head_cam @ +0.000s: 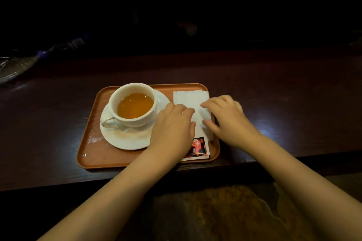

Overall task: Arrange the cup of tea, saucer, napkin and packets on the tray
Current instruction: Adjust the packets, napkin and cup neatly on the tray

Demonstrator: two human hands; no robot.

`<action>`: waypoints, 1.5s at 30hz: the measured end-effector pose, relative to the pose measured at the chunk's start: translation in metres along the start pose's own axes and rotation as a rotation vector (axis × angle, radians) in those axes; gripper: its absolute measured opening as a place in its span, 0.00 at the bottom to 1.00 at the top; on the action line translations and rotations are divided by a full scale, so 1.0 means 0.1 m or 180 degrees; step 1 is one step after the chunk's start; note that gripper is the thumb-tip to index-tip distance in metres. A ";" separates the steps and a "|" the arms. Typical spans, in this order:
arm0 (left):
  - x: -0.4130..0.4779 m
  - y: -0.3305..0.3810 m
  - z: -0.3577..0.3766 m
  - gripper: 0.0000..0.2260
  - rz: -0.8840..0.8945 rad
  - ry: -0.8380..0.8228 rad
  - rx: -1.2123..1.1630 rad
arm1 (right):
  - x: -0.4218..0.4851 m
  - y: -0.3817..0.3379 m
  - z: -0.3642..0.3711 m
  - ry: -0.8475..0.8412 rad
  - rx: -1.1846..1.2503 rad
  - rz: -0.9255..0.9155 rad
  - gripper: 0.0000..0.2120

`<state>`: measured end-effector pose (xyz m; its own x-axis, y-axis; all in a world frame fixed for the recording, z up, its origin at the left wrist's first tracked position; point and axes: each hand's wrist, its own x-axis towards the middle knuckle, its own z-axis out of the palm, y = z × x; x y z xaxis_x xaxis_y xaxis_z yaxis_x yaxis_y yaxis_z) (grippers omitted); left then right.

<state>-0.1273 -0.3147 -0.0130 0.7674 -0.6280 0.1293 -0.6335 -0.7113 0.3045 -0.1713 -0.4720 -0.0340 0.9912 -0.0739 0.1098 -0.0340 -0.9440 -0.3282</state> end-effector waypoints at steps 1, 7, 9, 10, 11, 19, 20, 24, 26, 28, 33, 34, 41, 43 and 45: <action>0.07 0.00 0.05 0.15 0.0027 -0.0086 0.0196 | 0.04 0.01 0.03 -0.0074 -0.0086 -0.0050 0.21; 0.25 -0.07 0.25 0.12 0.0201 -0.0391 0.0955 | 0.22 0.10 0.14 -0.0344 -0.0269 -0.0220 0.23; 0.28 -0.10 0.27 0.13 0.0210 -0.0343 0.0995 | 0.27 0.14 0.15 -0.0334 -0.0265 -0.0259 0.24; 0.30 -0.11 0.28 0.14 0.0199 -0.0332 0.1014 | 0.29 0.15 0.15 -0.0341 -0.0246 -0.0257 0.24; 0.31 -0.12 0.30 0.14 0.0186 -0.0326 0.1027 | 0.30 0.16 0.15 -0.0354 -0.0211 -0.0244 0.24; 0.02 -0.12 0.09 0.16 -0.0076 0.0103 -0.0424 | 0.13 0.10 0.01 -0.0068 0.0584 -0.0296 0.20; -0.10 -0.14 0.05 0.16 -0.0247 0.0107 -0.0691 | 0.03 0.07 -0.03 -0.0055 0.0753 -0.0342 0.18; -0.48 -0.15 0.02 0.18 -0.0632 -0.0112 -0.1226 | -0.30 -0.02 -0.09 -0.0558 0.0880 -0.0480 0.20; -0.53 -0.12 0.04 0.20 -0.0676 -0.0171 -0.1298 | -0.36 -0.04 -0.08 -0.0754 0.0713 -0.0550 0.23; -0.56 -0.10 0.08 0.21 -0.0700 -0.0217 -0.1328 | -0.37 -0.05 -0.07 -0.0818 0.0615 -0.0495 0.24; -0.52 -0.09 0.14 0.22 -0.0803 -0.0331 -0.1311 | -0.39 -0.06 -0.04 -0.0796 0.0517 -0.0321 0.23; -0.51 -0.08 0.14 0.23 -0.0828 -0.0373 -0.1314 | -0.39 -0.06 -0.04 -0.0814 0.0493 -0.0307 0.23; -0.50 -0.02 0.18 0.23 -0.0748 -0.0394 -0.1469 | -0.43 -0.04 -0.09 -0.0828 0.0490 -0.0217 0.21; -0.52 0.00 0.16 0.22 -0.0769 -0.0326 -0.1499 | -0.46 -0.06 -0.09 -0.0731 0.0545 -0.0194 0.19; -0.55 -0.01 0.14 0.20 -0.0784 -0.0154 -0.1475 | -0.46 -0.07 -0.08 -0.0480 0.0620 -0.0153 0.18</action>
<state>-0.1700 -0.2833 -0.0334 0.8756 -0.4815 -0.0389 -0.3163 -0.6323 0.7073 -0.2178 -0.4644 -0.0295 0.9995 0.0321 -0.0069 0.0243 -0.8645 -0.5021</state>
